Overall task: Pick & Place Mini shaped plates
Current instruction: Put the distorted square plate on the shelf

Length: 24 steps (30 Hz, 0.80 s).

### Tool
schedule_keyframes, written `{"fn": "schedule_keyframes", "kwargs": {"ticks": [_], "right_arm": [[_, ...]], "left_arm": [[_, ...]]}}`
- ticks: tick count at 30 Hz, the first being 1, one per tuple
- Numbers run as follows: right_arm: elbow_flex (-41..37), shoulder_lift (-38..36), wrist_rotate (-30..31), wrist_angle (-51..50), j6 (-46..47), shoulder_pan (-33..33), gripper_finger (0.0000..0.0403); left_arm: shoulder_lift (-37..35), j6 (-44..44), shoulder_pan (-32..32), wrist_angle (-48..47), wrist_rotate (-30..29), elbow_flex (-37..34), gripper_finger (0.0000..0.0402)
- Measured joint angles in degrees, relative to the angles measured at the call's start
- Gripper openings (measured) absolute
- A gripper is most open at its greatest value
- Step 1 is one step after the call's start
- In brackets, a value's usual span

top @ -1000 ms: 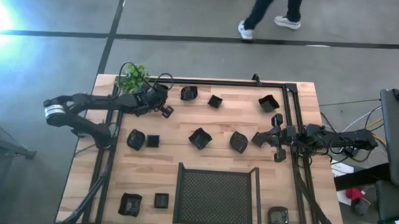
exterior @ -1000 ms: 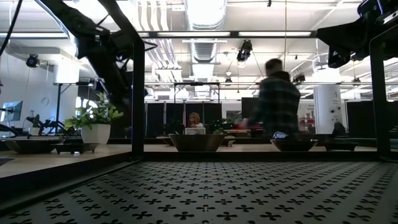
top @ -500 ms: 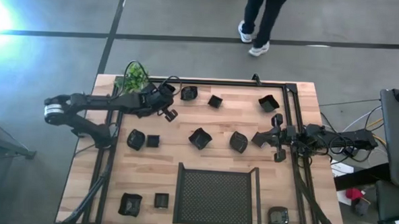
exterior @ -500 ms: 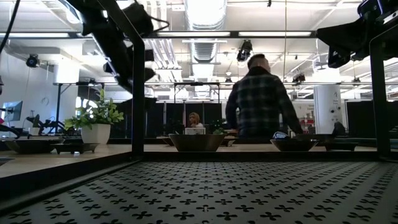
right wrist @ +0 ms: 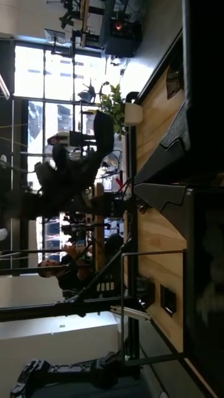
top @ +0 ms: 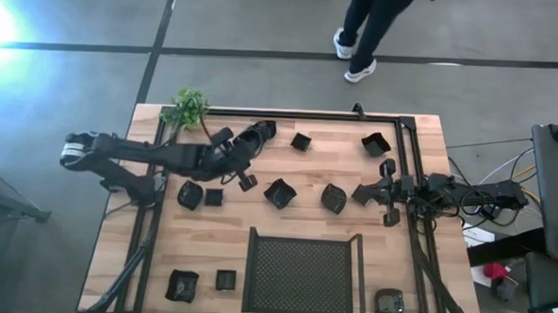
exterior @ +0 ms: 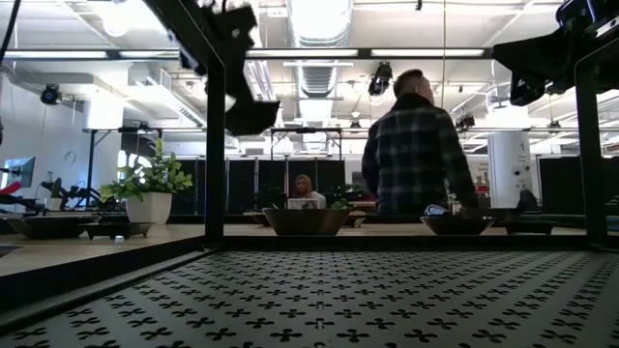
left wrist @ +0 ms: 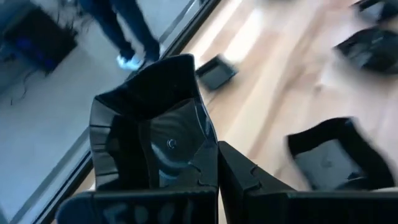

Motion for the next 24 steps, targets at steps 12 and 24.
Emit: {"fn": "schedule_keyframes", "kwargs": {"ticks": [12, 24], "right_arm": [[0.00, 0.02, 0.00, 0.00, -0.17, 0.00, 0.0008], [0.00, 0.02, 0.00, 0.00, -0.17, -0.02, 0.0008]], "left_arm": [[2.41, 2.55, -12.77, -0.04, -4.30, 6.84, 0.0000], [15.07, 5.80, -19.11, -7.45, -4.88, 20.41, 0.0000]]}}
